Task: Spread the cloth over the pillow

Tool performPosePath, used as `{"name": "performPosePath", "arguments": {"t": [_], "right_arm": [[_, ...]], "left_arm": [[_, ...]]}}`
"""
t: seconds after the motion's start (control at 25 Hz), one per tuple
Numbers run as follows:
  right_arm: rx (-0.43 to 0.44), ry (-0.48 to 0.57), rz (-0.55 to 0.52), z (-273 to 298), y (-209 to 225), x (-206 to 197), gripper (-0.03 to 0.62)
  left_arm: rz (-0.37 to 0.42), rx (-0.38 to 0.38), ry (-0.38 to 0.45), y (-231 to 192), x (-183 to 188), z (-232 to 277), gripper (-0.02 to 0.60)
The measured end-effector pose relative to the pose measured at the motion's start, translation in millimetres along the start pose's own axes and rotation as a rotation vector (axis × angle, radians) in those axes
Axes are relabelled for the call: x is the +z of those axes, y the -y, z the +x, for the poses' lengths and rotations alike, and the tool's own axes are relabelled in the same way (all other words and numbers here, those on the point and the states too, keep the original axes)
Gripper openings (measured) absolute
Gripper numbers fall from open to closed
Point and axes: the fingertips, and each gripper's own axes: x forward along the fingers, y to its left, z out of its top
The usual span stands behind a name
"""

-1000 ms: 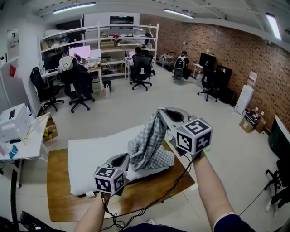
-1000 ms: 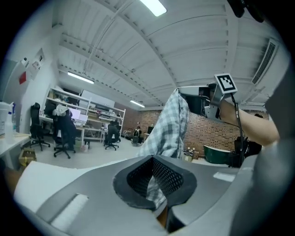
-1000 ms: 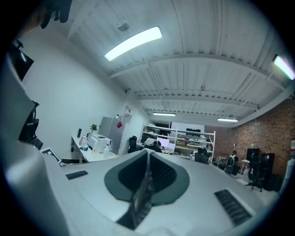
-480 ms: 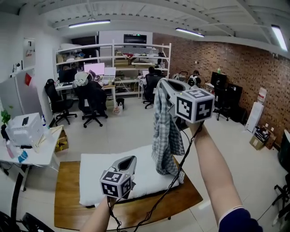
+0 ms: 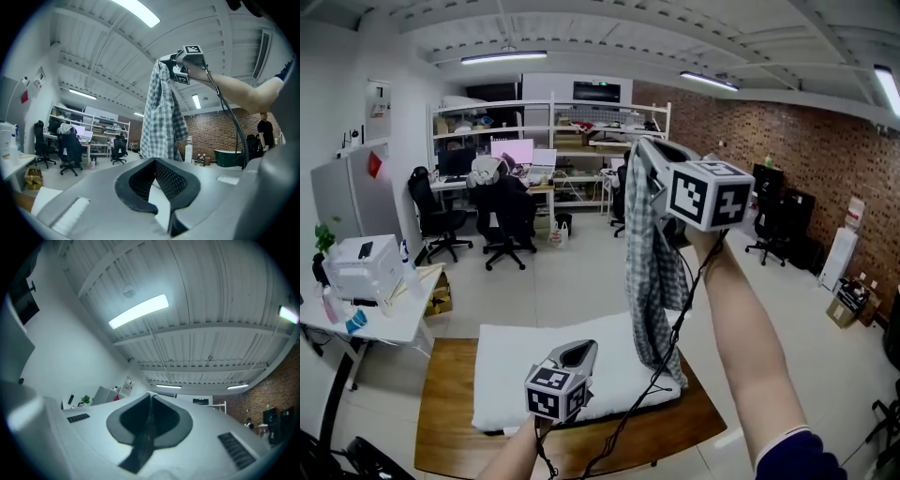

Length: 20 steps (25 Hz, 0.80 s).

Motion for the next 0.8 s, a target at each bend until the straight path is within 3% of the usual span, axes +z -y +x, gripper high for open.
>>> {"name": "performPosePath", "arguments": {"t": [0.2,0.4,0.8], "right_arm": [[0.068,0.069,0.044,29,-37,27,0.023],[0.178,0.124,0.091,66,-106,52,0.023],[0.394,0.168,0.202,130,-247,73,0.023]], "left_arm": [[-0.031,0.071,-0.035,-23,-21,-17,0.011],[-0.064,0.158,-0.03,-58,-31,-57,0.011],[-0.131,0.49,0.048,-165,-20,-187,0.011]]}}
